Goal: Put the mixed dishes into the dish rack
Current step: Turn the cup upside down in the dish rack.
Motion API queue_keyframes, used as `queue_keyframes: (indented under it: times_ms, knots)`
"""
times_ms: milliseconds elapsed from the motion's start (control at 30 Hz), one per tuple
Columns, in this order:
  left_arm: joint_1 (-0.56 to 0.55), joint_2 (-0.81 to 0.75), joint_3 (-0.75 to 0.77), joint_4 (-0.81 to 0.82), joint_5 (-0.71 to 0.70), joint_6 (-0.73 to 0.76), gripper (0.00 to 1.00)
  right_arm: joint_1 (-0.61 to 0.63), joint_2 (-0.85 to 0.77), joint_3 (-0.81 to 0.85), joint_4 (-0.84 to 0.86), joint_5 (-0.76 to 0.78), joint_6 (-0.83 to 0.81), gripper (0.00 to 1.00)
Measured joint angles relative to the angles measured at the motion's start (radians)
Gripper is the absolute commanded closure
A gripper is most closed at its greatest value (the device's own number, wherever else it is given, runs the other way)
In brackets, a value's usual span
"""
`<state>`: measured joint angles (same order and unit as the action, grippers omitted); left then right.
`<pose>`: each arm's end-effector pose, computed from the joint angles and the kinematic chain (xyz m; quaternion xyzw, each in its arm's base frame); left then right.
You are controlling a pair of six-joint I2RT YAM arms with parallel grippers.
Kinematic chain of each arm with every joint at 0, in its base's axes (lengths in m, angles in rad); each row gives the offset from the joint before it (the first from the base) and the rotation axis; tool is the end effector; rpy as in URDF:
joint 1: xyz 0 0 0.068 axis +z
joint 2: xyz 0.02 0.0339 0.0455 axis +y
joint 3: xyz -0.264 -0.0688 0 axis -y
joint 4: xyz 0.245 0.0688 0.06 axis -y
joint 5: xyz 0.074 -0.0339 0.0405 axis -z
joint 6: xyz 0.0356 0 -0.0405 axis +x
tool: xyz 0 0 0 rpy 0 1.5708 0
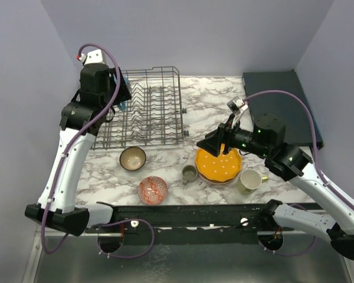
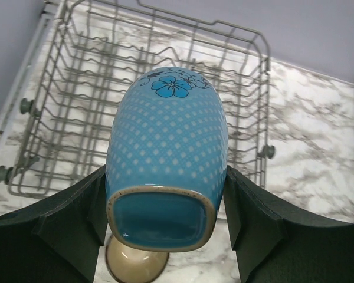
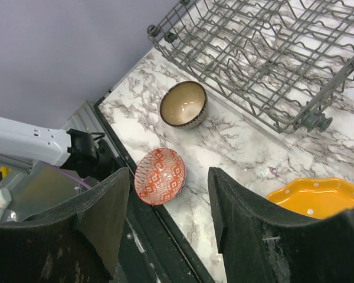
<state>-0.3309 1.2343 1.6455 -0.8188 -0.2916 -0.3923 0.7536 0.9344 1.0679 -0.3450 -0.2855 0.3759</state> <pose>0.2234 -0.0659 0.4728 -0.1052 0.8239 -0.0787 0.5513 0.1417 0.1467 0.3952 -0.2324 0.7394 0.4264 0.4663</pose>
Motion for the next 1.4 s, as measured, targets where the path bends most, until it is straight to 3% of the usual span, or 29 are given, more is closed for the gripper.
queue_keyframes:
  times_ms: [433,600,967,1400]
  knots:
    - [0.360,0.336,0.226,-0.038,0.154,0.013,1.00,0.000,0.095,0.042,-0.137,0.008,0.021,0.39]
    - [0.444,0.498,0.341,-0.040,0.172,-0.002,1.00,0.000,0.080,0.028,-0.174,0.012,0.038,0.42]
    - [0.447,0.826,0.583,-0.097,0.171,-0.008,1.00,0.000,0.000,-0.147,-0.164,-0.042,0.094,0.43]
    - [0.447,0.999,0.703,-0.145,0.164,-0.008,1.00,0.000,-0.014,-0.249,-0.128,-0.076,0.150,0.44]
